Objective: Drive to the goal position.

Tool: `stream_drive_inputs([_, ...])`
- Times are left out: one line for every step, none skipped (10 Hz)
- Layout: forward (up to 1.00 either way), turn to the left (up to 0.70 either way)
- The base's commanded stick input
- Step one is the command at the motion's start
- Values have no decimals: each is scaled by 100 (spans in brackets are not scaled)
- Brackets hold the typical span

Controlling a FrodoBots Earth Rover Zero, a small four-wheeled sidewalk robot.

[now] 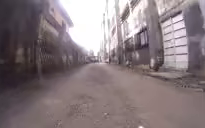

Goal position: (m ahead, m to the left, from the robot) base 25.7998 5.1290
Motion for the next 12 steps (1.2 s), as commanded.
stream_drive_inputs([70,0])
stream_drive_inputs([70,0])
stream_drive_inputs([70,0])
stream_drive_inputs([70,0])
stream_drive_inputs([70,0])
stream_drive_inputs([70,0])
stream_drive_inputs([70,0])
stream_drive_inputs([70,0])
stream_drive_inputs([70,0])
stream_drive_inputs([70,0])
stream_drive_inputs([70,0])
stream_drive_inputs([70,0])
